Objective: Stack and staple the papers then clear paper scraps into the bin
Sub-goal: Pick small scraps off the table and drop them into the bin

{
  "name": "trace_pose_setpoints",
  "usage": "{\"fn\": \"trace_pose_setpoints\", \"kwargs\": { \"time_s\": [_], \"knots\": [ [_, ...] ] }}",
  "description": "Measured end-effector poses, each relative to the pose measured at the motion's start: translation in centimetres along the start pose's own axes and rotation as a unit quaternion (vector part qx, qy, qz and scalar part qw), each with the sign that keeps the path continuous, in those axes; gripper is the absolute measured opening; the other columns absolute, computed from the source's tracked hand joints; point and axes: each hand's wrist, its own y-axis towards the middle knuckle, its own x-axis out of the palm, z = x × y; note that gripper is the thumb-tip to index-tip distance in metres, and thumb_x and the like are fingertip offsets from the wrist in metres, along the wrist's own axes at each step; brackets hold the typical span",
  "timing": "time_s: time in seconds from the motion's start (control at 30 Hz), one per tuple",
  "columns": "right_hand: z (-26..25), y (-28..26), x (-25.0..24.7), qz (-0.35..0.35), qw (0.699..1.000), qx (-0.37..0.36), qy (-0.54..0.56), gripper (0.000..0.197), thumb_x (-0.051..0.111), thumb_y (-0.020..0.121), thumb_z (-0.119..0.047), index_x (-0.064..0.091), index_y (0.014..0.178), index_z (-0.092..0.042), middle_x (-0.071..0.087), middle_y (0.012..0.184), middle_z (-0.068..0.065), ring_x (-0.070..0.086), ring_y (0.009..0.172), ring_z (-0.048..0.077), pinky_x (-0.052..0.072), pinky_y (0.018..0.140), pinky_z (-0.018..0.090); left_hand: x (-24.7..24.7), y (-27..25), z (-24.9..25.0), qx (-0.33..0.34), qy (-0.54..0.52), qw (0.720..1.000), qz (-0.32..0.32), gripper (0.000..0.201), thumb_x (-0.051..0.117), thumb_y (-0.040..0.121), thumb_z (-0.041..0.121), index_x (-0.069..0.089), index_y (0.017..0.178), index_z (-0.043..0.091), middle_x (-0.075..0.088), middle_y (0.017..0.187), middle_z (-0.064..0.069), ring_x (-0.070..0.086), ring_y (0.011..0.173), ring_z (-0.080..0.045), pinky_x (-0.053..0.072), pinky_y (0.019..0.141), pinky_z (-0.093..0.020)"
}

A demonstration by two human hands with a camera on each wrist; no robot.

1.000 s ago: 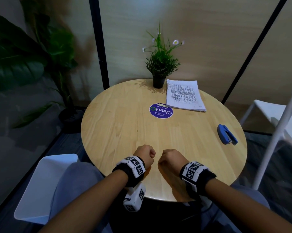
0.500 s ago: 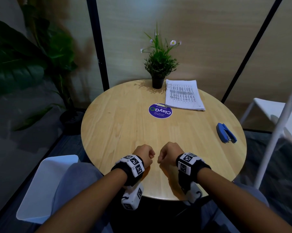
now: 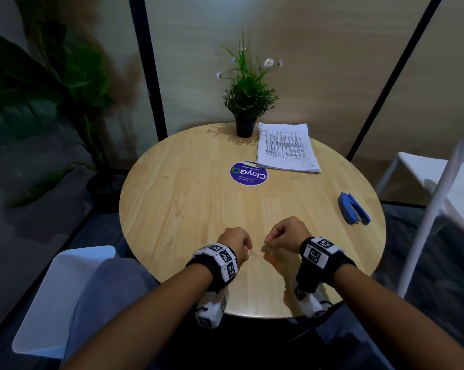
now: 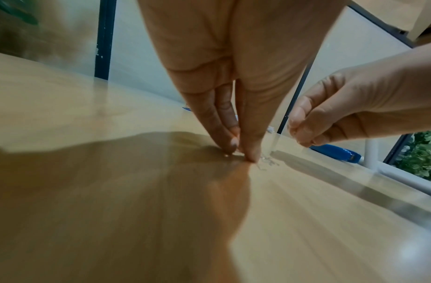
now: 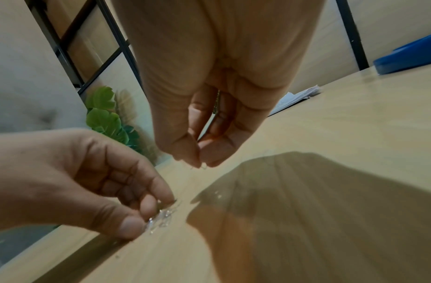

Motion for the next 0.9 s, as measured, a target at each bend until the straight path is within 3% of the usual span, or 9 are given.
{"fn": "trace_pose_setpoints", "kwargs": {
  "time_s": [0.17,0.4,0.67,0.9],
  "knots": [
    [0.7,-0.1,0.2,-0.007,1.000,-0.004,0.010,0.021,0.077,0.073,-0.009,0.068,0.058,-0.022,0.065,0.065,-0.005,0.057,0.064,0.004,0.041,0.057,0.012,0.0,0.6,0.5,0.029,0.030,0.999,0.003,0.030,0.070,0.080,0.008,0.067,0.109,0.012,0.067,0.108,-0.007,0.063,0.102,-0.024,0.047,0.085,-0.026],
    [1.1,0.0,0.1,-0.001,1.000,0.001,0.023,0.020,0.075,0.074,-0.007,0.070,0.060,-0.020,0.067,0.070,-0.001,0.059,0.069,0.008,0.046,0.060,0.014,0.8,0.1,0.9,0.067,0.113,0.991,-0.028,0.036,0.069,0.082,0.029,0.065,0.113,0.011,0.054,0.118,-0.006,0.054,0.108,-0.026,0.046,0.089,-0.032],
    [0.6,-0.2,0.3,0.005,1.000,-0.011,0.029,0.022,0.075,0.074,-0.006,0.069,0.059,-0.022,0.065,0.066,-0.005,0.057,0.067,0.005,0.042,0.059,0.013,0.9,-0.5,1.3,0.057,0.081,0.995,0.010,0.024,0.051,0.092,0.009,0.068,0.110,0.009,0.066,0.116,-0.009,0.060,0.110,-0.023,0.047,0.092,-0.028],
    [0.8,-0.7,0.0,0.011,1.000,-0.007,0.028,0.019,0.075,0.074,-0.005,0.070,0.062,-0.019,0.065,0.067,-0.004,0.058,0.070,0.008,0.043,0.059,0.014,0.4,-0.2,2.1,0.023,0.073,0.997,-0.025,0.026,0.055,0.088,0.003,0.070,0.108,0.010,0.066,0.116,-0.011,0.062,0.106,-0.027,0.048,0.092,-0.029]
  ]
}}
